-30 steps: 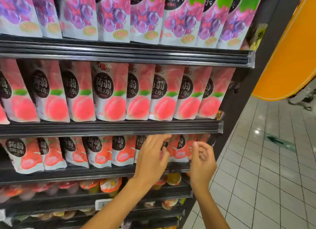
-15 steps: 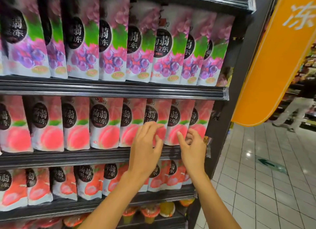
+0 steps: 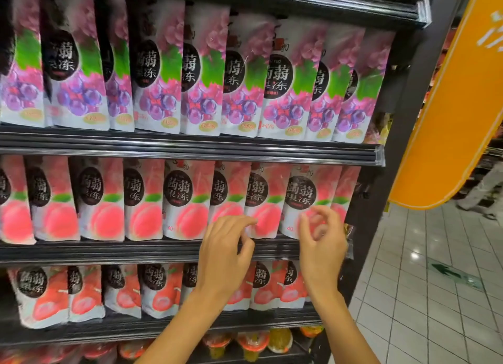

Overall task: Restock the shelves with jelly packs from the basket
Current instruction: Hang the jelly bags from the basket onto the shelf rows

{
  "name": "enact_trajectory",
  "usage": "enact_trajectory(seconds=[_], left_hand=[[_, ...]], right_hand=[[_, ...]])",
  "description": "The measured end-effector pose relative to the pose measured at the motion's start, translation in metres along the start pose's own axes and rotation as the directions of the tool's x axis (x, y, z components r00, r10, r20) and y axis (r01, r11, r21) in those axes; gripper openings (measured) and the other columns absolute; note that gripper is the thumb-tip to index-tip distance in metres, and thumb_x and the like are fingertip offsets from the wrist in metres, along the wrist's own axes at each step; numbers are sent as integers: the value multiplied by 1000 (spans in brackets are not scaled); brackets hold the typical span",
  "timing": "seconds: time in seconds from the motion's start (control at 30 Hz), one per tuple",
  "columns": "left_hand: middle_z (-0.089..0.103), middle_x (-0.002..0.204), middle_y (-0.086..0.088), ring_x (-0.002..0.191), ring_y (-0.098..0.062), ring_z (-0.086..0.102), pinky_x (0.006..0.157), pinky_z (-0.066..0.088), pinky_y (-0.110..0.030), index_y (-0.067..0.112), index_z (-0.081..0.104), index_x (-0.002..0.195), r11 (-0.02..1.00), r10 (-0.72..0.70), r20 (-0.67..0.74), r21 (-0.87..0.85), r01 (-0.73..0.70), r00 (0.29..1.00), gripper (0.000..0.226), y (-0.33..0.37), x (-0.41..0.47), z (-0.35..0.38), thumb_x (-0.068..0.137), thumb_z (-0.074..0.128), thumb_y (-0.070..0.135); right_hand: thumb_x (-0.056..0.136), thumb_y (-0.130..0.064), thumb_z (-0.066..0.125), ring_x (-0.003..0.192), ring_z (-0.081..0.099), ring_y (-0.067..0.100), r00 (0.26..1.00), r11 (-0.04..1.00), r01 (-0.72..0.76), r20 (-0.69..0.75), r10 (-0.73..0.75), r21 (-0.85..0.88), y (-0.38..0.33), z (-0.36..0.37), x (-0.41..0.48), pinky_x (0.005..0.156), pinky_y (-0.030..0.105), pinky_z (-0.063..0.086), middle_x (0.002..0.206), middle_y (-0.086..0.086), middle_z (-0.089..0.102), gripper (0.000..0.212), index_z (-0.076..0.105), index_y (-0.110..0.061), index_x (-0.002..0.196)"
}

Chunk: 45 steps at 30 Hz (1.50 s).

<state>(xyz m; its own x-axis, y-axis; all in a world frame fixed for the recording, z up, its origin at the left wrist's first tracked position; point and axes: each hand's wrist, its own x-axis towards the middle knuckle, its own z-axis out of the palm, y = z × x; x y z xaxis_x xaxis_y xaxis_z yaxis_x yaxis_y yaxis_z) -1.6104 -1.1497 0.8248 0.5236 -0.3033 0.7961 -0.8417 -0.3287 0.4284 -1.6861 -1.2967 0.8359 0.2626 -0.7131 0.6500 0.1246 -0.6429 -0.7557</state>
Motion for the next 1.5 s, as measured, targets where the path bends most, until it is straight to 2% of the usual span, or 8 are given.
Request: enact_trajectory(seconds=[0.13,0.23,0.53,0.77,1.07,1.2,1.4,1.5], left_hand=[[66,100,18,97,-5,56,94,28,-16,27,68,105,990,-44,-27,130,47,999,29,-13,-10,-17,84,54,14],[66,100,17,99,-7,56,93,28,-18,27,68,106,979,-83,-13,184,84,996,30,-25,-18,-29,82,54,14],[64,96,9,96,-6,52,90,32,-13,18,70,102,979,-98,29,181,91,995,33,-43,-30,-37,76,68,-3],[64,103,7,102,-10,55,94,39,-21,15,70,107,987,-44,120,160,24,992,33,-46,-29,-52,80,66,-3],[65,107,9,104,-8,56,87,50,-25,15,73,105,992,-38,98,123,26,995,29,-80,-41,-89,84,57,2],[65,113,7,107,-10,58,86,51,-25,16,74,105,991,-35,123,129,19,992,32,-89,-47,-92,80,66,-3],[66,107,4,108,-11,53,105,30,-18,16,74,105,990,4,66,142,-13,998,35,-96,-48,-107,84,45,16],[65,113,4,111,-16,56,105,37,-28,16,73,109,984,-22,64,177,10,998,37,-107,-49,-122,85,44,16]], right_hand=[[92,-47,60,70,62,2,938,982,-106,311,150,-154,-8,26,-9,64,29,50,71,-11,65,32,64,-27,117],[93,-47,59,74,65,10,949,960,-137,247,199,-246,-1,28,-9,68,30,50,68,-11,68,34,69,-23,116],[93,-34,63,60,61,2,983,983,-184,22,183,16,-7,16,-18,56,27,40,62,-13,64,6,61,-35,98],[92,-42,62,50,60,10,906,989,-144,405,120,30,-36,59,-38,61,42,55,55,-4,67,23,67,-25,107],[95,-28,62,59,67,22,954,964,-266,144,262,13,-30,51,-42,71,51,57,52,-3,67,14,71,-21,103],[94,-31,62,53,62,9,977,977,-209,47,207,42,-45,57,-56,62,39,52,57,-10,67,10,60,-34,104],[93,-51,56,50,61,4,892,993,-96,435,119,-75,-74,94,-72,61,36,54,59,-12,68,28,62,-33,115],[94,-38,61,41,57,9,888,987,-161,434,152,-15,-75,105,-72,57,37,54,53,-8,67,22,69,-21,105]])
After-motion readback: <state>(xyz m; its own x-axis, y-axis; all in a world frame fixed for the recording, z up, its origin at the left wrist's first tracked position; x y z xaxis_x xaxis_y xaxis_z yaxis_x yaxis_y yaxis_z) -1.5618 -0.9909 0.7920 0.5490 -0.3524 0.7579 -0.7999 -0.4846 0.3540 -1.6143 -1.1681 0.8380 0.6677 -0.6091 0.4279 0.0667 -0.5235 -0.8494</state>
